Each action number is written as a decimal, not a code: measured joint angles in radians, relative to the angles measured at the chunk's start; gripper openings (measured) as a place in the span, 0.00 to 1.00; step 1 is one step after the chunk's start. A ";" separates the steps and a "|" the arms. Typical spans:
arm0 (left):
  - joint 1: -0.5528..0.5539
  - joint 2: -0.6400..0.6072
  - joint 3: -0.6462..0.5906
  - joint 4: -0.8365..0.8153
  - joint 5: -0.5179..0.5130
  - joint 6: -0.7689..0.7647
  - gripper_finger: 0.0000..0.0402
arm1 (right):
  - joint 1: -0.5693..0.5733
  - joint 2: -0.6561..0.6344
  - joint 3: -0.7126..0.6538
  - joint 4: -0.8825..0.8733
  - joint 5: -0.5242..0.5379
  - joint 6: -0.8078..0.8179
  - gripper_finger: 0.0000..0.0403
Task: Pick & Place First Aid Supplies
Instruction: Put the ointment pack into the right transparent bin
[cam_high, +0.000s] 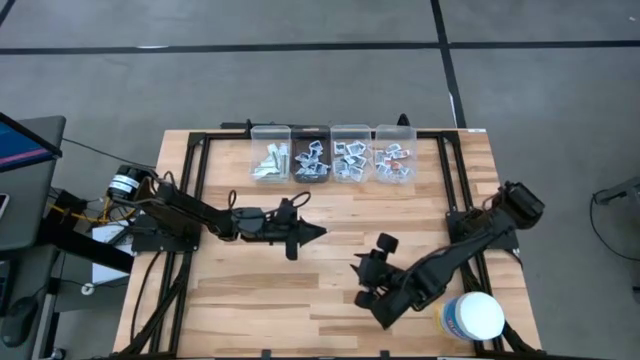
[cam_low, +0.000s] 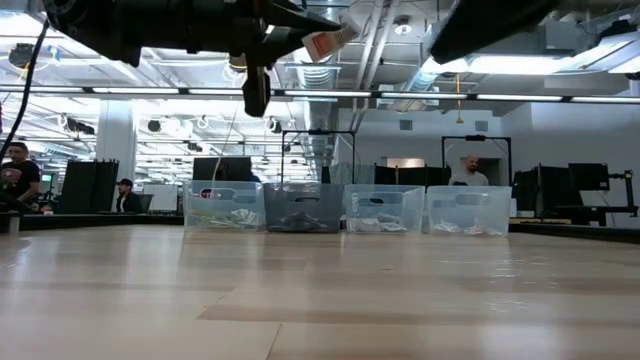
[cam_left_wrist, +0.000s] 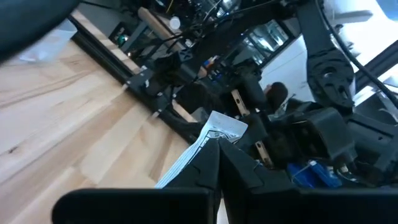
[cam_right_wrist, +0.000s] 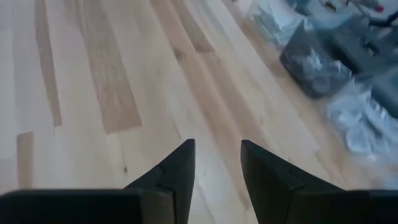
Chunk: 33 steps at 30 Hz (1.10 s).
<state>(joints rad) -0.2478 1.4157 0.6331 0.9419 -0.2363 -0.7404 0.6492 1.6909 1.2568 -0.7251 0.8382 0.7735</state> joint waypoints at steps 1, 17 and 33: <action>0.000 -0.004 0.000 -0.001 0.000 -0.001 0.02 | -0.007 0.000 0.000 0.022 0.000 -0.036 0.30; -0.015 -0.001 0.001 0.001 -0.003 -0.009 0.02 | -0.077 -0.110 0.000 0.272 0.001 -0.586 0.29; -0.061 -0.001 0.001 0.008 0.008 -0.006 0.02 | -0.204 -0.114 -0.001 0.322 -0.192 -0.750 0.29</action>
<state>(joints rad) -0.3084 1.4143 0.6342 0.9501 -0.2284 -0.7460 0.4454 1.5764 1.2556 -0.4030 0.6463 0.0235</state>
